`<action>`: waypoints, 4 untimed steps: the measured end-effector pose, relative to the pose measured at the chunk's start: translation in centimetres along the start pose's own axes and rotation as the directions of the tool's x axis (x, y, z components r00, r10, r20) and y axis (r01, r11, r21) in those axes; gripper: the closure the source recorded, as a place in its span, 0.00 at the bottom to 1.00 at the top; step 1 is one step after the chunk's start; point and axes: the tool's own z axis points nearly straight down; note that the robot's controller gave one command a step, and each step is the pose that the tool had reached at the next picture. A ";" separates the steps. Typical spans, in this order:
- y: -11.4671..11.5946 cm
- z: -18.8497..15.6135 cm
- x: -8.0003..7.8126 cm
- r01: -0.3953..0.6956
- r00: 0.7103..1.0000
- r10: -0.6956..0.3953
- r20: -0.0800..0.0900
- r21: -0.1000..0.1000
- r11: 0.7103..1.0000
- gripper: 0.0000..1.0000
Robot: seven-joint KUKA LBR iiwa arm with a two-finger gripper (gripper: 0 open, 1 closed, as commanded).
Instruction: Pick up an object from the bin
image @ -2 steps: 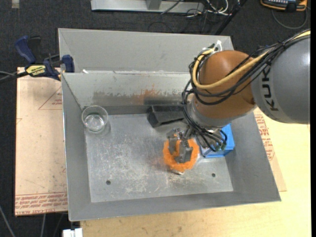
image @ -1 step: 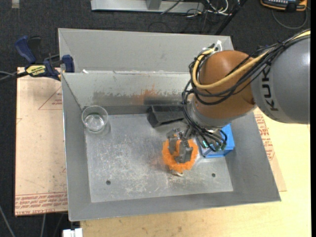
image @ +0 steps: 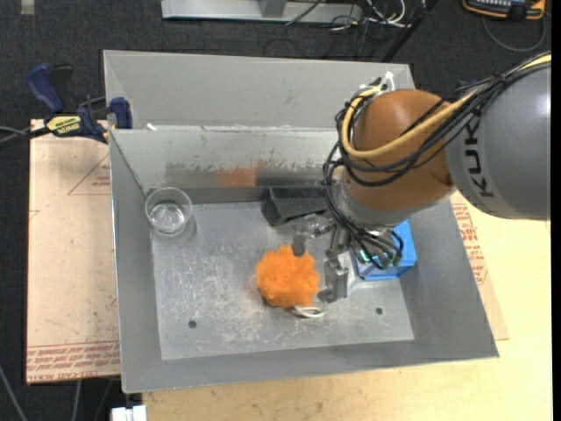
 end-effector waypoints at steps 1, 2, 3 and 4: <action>0.0 0.0 0.0 0.000 1.000 0.000 0.000 0.000 1.000 0.00; 0.3 3.3 0.8 0.072 0.997 -0.072 0.006 0.002 0.997 0.00; 1.4 7.0 1.5 0.264 0.965 -0.264 0.004 0.001 0.965 0.00; 3.5 11.2 0.2 0.383 0.924 -0.383 0.009 0.002 0.924 1.00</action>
Offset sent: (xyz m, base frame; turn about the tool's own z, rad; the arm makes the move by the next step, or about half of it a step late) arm -0.0328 0.0027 -0.1058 -0.2199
